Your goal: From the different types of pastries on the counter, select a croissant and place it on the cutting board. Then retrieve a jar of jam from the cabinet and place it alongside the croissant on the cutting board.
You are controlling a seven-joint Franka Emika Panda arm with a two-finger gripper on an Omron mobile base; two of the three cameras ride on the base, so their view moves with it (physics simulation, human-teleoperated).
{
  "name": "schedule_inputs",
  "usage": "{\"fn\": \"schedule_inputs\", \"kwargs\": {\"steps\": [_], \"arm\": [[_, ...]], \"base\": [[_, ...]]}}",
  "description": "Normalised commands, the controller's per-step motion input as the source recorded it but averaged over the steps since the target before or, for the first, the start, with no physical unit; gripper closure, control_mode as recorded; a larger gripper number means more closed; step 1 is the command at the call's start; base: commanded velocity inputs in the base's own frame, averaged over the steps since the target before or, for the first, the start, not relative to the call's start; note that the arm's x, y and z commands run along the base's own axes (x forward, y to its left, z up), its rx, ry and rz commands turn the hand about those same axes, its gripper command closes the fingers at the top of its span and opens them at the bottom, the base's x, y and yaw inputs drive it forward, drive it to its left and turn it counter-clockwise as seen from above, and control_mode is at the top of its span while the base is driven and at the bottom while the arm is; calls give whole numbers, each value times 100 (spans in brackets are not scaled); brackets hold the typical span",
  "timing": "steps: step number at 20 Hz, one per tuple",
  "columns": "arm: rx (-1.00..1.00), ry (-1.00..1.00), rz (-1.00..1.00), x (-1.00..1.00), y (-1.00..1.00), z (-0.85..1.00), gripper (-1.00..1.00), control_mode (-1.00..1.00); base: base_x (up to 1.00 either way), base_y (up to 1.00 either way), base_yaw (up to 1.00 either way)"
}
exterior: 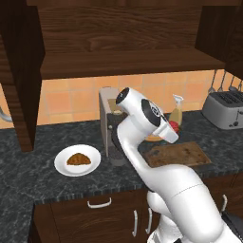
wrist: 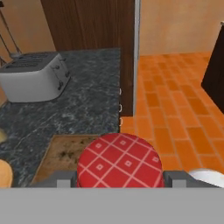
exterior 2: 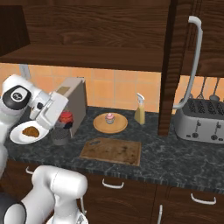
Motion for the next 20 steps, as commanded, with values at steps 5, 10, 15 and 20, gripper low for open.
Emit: {"fn": "schedule_inputs", "kwargs": {"steps": [5,10,15,20], "arm": [[0,-1,0,7,-15,-56,100,-100],[0,-2,0,21,-12,-61,100,-100],[-2,-14,0,48,0,-48,100,-100],[-3,-18,0,37,0,-29,100,-100]], "base": [[0,0,0],[0,0,0],[0,0,0],[0,0,0]]}}
